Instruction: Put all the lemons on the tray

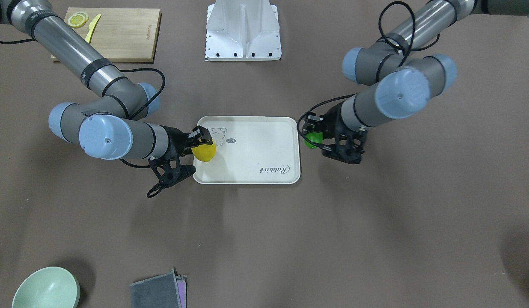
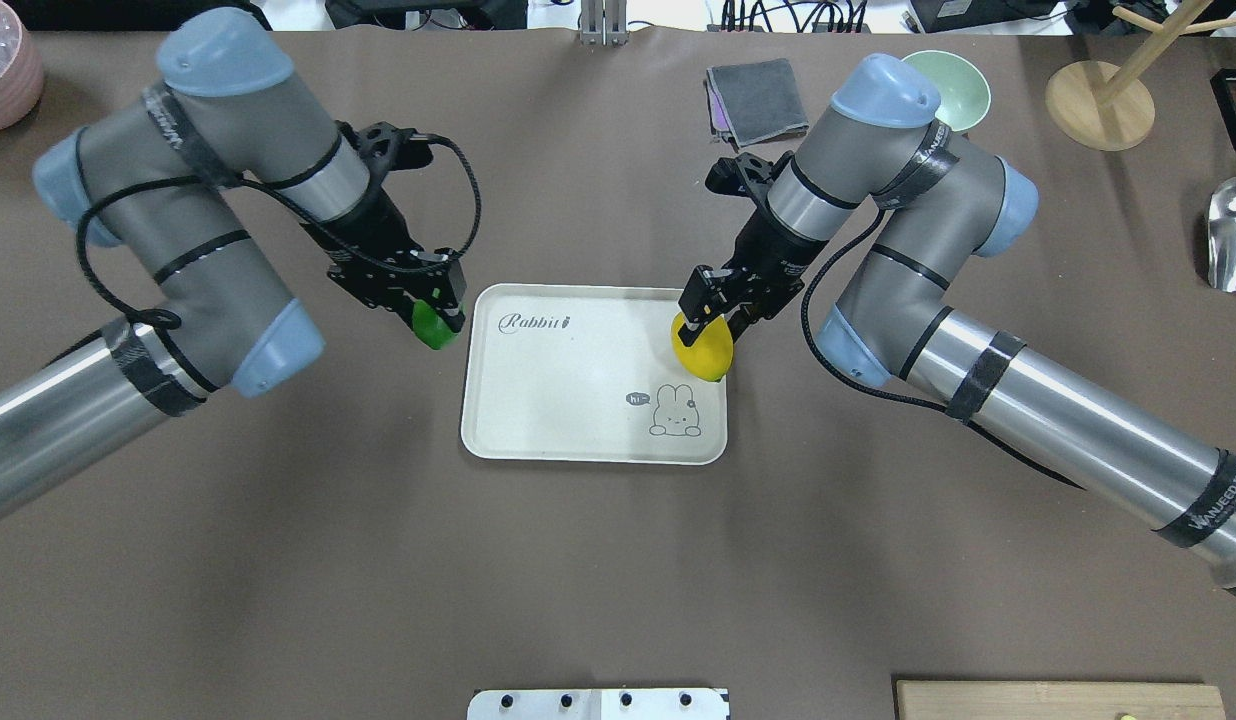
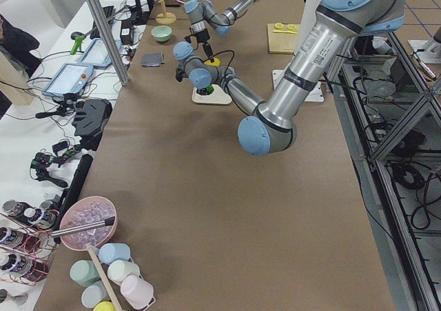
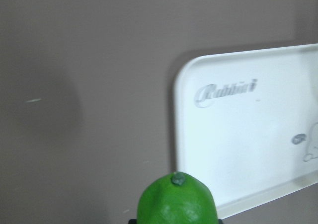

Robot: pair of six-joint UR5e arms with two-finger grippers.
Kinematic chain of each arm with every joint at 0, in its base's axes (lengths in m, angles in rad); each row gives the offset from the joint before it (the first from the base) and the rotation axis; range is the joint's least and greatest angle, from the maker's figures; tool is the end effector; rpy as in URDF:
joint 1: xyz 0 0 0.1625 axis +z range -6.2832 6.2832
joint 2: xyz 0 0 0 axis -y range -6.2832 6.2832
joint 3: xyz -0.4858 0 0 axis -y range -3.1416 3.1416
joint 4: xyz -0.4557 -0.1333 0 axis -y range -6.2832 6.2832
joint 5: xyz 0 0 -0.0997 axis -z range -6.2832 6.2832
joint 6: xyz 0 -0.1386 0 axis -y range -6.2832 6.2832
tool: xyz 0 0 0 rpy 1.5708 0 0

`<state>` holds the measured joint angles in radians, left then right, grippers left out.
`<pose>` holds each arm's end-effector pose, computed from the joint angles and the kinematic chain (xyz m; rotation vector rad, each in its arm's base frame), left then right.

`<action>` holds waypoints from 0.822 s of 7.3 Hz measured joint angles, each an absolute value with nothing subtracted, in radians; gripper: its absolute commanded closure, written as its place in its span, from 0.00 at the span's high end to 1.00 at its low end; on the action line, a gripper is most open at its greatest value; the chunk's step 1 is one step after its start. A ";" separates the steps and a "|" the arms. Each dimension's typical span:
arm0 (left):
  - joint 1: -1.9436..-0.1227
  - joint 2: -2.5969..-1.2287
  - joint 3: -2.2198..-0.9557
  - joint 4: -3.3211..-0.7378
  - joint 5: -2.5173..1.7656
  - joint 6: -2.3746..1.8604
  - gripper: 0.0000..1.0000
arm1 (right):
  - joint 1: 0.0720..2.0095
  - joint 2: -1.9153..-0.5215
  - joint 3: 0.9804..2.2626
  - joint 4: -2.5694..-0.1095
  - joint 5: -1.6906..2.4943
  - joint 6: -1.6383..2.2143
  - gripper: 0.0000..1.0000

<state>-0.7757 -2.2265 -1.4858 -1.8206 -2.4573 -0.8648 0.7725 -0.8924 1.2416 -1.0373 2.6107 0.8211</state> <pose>0.5614 -0.5869 0.2882 -0.0997 1.1257 0.3010 -0.5995 -0.6035 0.3524 -0.1500 -1.2463 -0.4381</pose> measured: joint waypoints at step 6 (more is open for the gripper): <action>-0.653 -2.292 -1.355 -2.019 -2.321 -1.028 0.98 | 0.782 -0.890 1.234 -1.035 2.615 0.828 1.00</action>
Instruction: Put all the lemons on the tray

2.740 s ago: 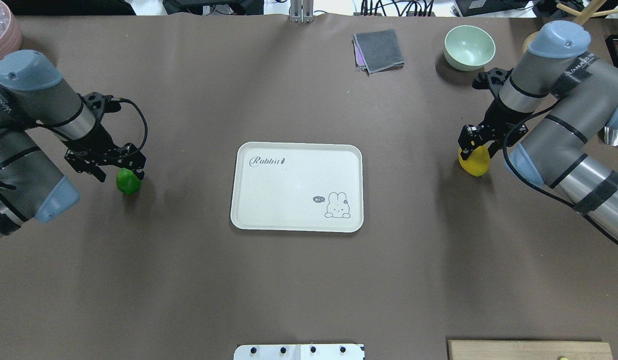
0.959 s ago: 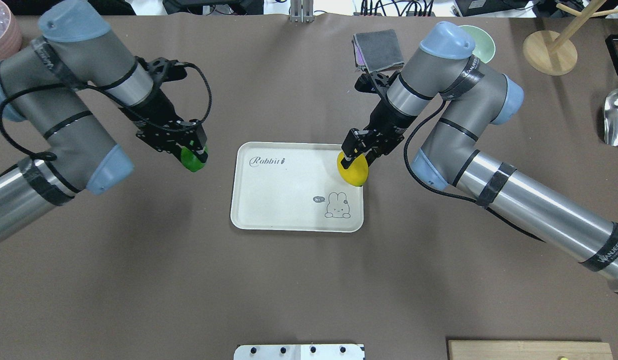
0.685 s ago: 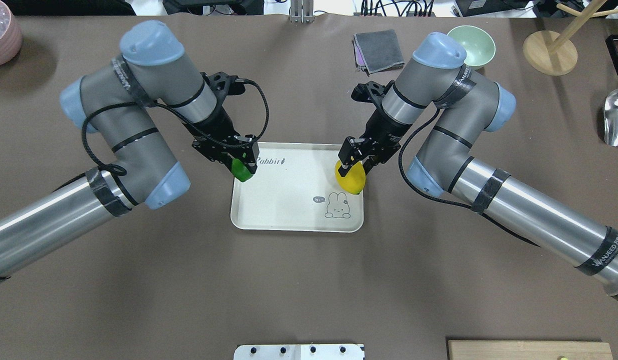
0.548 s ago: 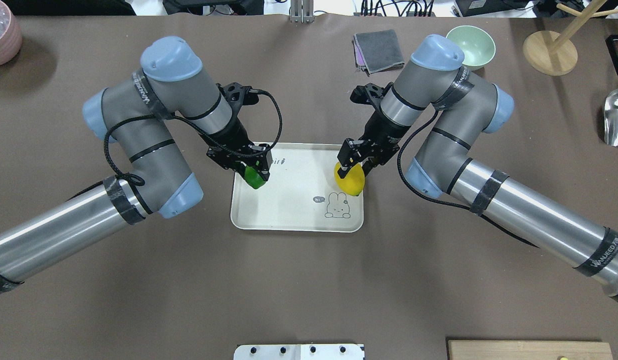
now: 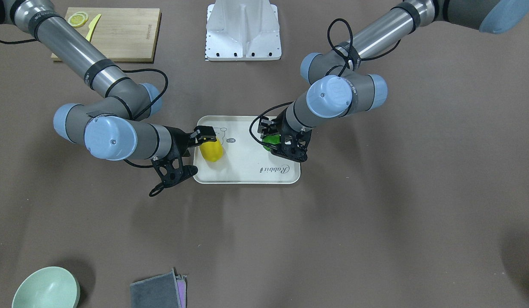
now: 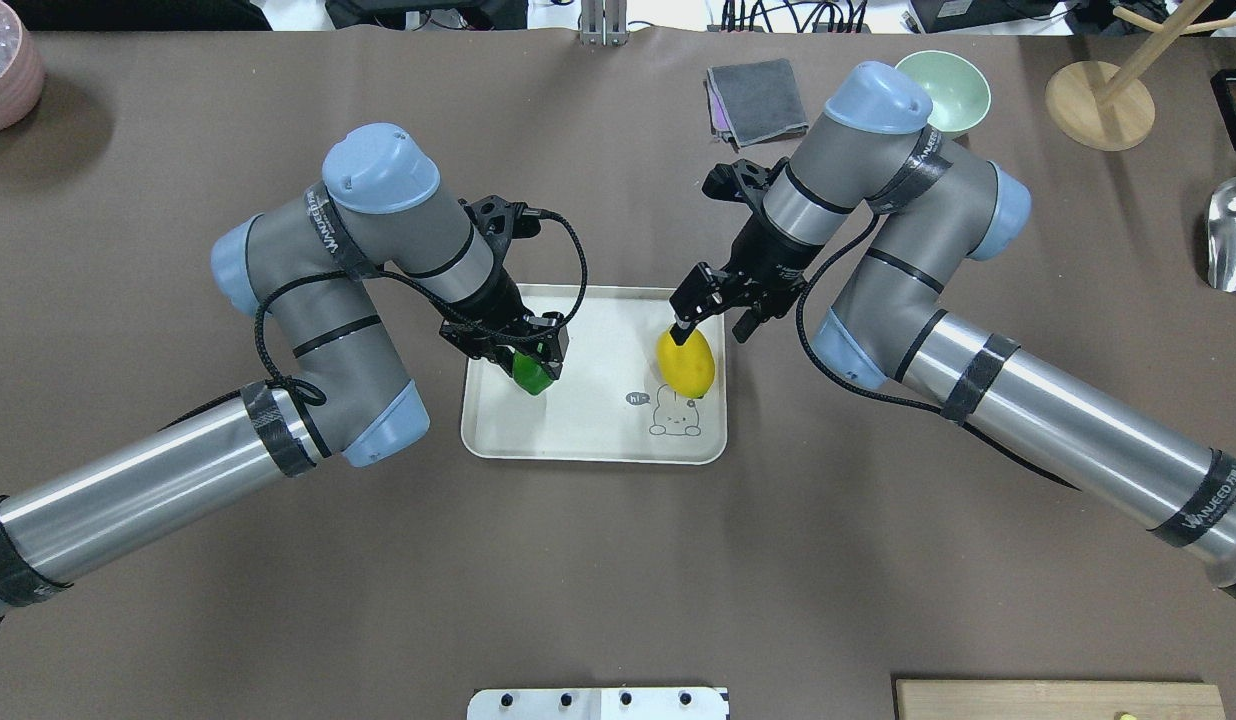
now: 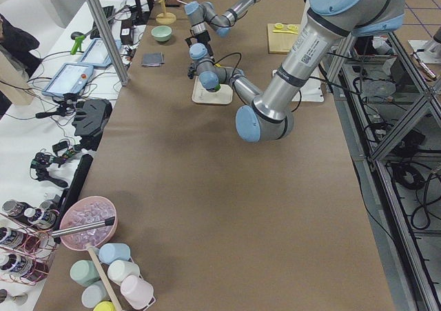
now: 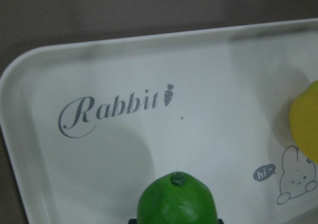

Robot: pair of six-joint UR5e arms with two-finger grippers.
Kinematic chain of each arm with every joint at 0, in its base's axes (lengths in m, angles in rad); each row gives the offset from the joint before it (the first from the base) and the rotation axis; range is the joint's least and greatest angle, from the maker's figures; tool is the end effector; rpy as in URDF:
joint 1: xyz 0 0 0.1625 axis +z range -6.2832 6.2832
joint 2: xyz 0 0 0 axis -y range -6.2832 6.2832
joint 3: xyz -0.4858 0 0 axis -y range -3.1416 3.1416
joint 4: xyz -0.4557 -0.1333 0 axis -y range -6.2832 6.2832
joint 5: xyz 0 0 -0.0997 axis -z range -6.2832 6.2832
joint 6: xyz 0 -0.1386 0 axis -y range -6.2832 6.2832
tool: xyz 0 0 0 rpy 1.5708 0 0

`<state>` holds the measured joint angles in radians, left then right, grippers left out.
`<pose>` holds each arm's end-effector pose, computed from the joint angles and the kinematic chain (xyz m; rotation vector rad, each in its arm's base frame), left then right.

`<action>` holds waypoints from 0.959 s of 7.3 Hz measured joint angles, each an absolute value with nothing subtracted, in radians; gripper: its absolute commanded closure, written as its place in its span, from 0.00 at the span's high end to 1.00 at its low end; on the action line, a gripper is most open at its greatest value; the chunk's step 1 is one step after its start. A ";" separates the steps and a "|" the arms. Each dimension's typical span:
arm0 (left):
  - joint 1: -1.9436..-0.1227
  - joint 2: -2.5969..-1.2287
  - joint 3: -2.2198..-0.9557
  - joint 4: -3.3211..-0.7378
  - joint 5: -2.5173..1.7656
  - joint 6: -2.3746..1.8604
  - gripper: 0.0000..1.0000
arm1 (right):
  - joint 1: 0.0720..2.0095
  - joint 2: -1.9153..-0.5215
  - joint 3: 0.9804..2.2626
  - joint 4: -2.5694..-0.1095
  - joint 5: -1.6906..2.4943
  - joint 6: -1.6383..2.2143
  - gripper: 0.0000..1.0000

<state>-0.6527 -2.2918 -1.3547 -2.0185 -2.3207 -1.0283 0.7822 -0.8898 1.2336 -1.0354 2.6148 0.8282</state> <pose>0.6596 -0.5531 0.2845 -0.0614 1.1348 0.2586 -0.5950 -0.6102 0.3540 -0.1541 -1.2460 -0.4236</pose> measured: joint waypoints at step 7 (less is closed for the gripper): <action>-0.931 -2.158 -1.714 -1.447 -2.292 -0.918 0.98 | 1.060 -1.183 1.398 -0.929 2.732 0.749 0.99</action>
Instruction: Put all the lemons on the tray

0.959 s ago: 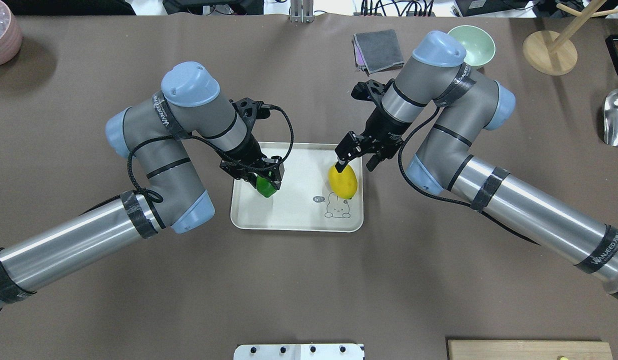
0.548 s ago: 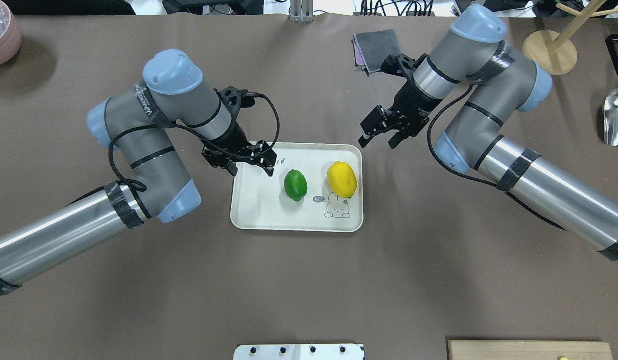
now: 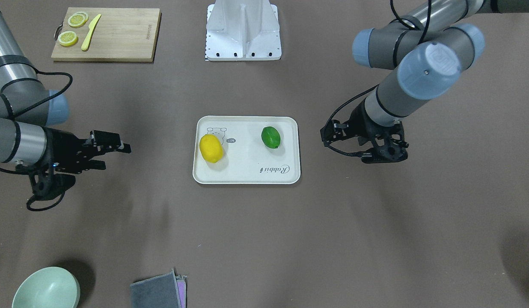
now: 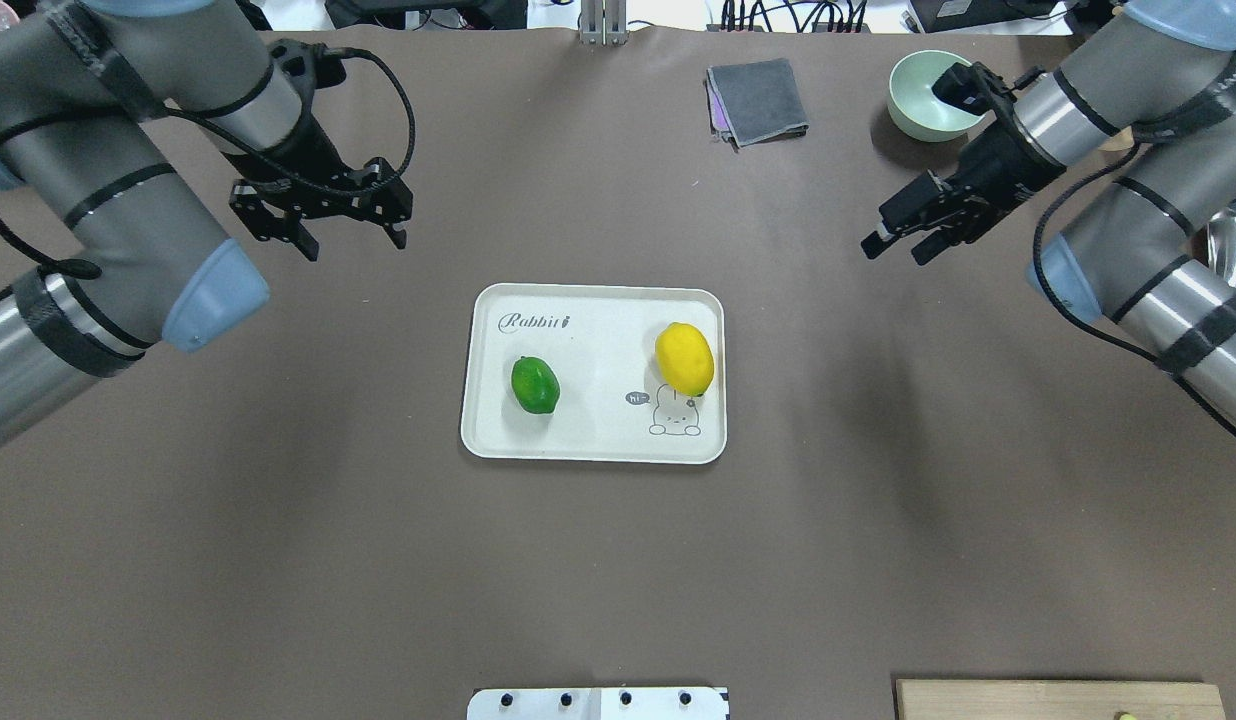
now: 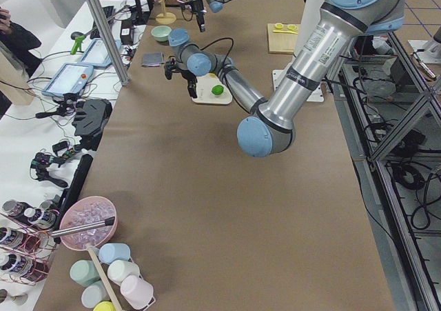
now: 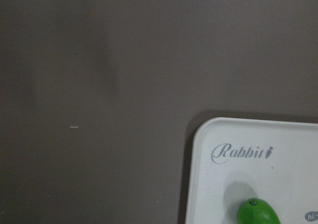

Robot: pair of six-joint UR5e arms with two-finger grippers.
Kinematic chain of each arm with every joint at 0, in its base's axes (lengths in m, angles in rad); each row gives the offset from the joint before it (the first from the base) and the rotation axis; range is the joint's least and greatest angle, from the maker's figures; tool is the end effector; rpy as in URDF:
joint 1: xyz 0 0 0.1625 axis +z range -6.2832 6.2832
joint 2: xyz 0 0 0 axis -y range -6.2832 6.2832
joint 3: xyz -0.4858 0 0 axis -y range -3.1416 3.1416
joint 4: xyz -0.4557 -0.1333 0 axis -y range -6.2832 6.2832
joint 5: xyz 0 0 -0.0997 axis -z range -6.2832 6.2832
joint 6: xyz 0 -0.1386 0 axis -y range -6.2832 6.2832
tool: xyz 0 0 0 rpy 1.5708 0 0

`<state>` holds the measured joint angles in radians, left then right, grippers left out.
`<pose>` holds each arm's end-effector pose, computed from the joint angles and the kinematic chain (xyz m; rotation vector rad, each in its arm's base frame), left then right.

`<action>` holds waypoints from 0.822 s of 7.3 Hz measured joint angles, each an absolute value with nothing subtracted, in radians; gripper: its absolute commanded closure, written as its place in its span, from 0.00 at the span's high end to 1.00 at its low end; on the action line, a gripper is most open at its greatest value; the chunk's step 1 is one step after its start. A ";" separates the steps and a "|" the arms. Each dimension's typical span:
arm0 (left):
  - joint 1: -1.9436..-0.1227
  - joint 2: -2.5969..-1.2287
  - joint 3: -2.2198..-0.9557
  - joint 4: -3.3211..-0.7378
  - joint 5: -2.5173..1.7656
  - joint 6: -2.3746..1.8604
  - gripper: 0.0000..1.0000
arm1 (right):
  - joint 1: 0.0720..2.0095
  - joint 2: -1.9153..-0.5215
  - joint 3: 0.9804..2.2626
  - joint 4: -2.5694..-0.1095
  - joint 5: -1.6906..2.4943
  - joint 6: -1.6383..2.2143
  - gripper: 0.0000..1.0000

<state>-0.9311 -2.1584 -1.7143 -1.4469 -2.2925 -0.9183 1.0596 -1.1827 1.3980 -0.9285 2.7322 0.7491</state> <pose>0.4141 -0.6265 0.2911 -0.0780 0.9032 -0.0402 -0.3547 -0.6449 0.4755 -0.0284 -1.3127 -0.2942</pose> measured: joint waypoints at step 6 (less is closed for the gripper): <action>-1.370 -1.809 -1.873 -1.200 -2.119 -0.172 0.98 | 1.202 -1.508 1.559 -1.059 2.465 0.491 0.99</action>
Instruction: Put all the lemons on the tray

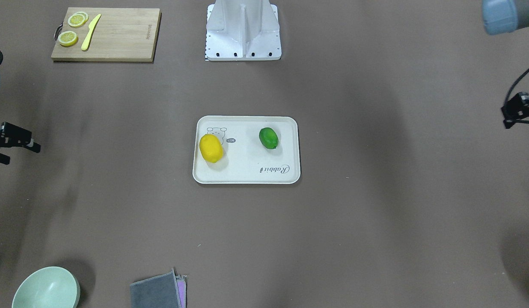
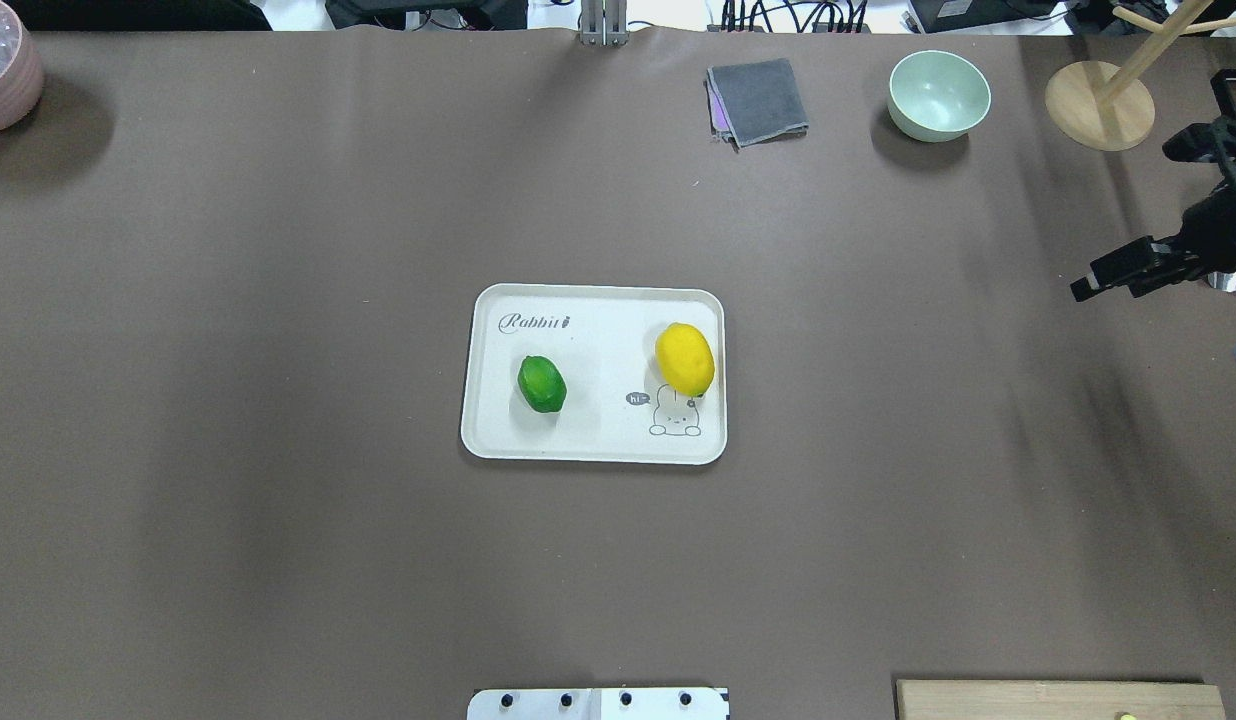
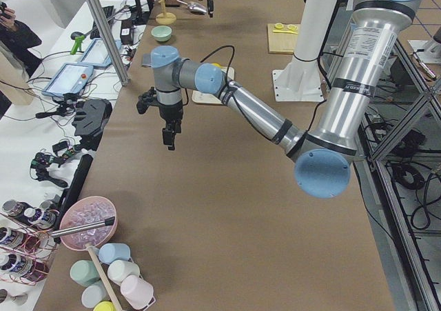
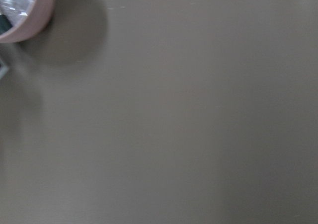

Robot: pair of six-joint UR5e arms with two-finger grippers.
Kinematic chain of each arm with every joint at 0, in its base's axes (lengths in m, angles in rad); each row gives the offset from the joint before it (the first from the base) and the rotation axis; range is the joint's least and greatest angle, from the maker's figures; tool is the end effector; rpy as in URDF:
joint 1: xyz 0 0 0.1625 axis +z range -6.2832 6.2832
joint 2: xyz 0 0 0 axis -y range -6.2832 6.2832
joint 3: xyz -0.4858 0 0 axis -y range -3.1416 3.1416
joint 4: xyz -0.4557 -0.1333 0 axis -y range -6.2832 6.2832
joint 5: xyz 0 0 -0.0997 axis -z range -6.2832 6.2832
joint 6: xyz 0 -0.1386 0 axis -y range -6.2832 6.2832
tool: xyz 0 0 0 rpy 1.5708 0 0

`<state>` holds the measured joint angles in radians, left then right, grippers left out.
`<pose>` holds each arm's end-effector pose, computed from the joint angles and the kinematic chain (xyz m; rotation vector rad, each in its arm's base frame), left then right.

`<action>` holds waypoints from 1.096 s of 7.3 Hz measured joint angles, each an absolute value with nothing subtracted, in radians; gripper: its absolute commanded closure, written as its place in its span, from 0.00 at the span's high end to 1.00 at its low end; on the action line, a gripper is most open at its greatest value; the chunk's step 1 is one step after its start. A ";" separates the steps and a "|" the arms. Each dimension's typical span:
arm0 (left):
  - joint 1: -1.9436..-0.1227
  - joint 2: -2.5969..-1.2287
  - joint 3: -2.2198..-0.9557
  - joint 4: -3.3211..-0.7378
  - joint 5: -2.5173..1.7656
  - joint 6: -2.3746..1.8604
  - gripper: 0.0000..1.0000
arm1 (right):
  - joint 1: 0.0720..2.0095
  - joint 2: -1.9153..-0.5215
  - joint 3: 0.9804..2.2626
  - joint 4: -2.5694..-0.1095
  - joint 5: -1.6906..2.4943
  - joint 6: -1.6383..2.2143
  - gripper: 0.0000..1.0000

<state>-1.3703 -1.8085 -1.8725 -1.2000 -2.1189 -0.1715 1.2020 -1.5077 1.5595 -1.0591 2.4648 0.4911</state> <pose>0.0643 -0.6232 0.5005 0.0604 0.5678 0.0744 -0.1986 -0.5840 0.6439 0.1146 -1.0073 -0.1401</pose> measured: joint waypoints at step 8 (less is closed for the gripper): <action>-1.521 -1.537 -1.589 -1.759 -2.264 -0.019 0.98 | 1.517 -1.564 1.693 -1.600 2.373 0.314 1.00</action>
